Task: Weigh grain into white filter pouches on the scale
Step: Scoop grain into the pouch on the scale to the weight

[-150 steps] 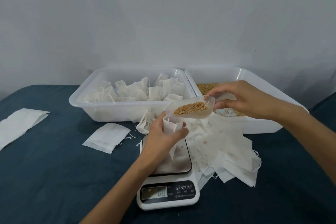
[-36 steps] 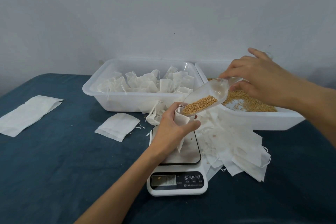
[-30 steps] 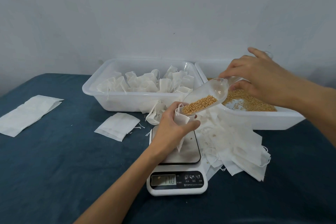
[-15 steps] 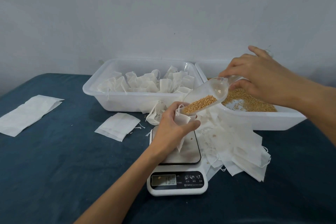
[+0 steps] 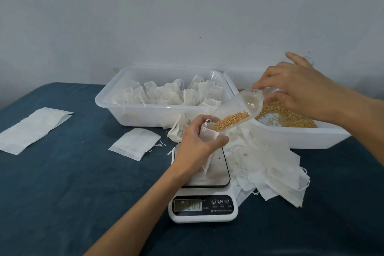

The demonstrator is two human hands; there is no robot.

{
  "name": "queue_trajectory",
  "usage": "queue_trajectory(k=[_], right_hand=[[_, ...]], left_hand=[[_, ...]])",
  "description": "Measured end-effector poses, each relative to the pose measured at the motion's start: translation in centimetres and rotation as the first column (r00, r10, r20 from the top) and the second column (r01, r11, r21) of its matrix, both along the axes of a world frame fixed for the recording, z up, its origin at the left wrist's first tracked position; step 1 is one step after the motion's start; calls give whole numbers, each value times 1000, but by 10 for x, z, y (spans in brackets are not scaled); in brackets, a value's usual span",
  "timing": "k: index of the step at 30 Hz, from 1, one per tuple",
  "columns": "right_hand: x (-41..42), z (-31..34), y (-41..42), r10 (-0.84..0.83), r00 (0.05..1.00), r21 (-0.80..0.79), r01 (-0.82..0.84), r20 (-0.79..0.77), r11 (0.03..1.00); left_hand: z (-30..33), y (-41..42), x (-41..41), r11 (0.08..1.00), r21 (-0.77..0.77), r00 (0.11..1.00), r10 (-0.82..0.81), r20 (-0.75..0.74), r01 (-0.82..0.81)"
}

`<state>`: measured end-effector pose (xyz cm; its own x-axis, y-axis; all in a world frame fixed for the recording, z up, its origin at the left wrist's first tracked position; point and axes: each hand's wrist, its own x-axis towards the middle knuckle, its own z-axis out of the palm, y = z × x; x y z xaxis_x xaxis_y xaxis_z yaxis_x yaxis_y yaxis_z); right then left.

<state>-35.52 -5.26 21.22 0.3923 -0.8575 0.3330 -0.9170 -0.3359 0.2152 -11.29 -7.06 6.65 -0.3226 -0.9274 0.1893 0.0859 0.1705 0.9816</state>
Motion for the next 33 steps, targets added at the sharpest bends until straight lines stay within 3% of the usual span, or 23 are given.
queue_trajectory(k=[33], right_hand=[[17,6,5,31,998,-52,-33,-48,998]], left_hand=[[3,0,-1,999,23,999,35,-42,-34]])
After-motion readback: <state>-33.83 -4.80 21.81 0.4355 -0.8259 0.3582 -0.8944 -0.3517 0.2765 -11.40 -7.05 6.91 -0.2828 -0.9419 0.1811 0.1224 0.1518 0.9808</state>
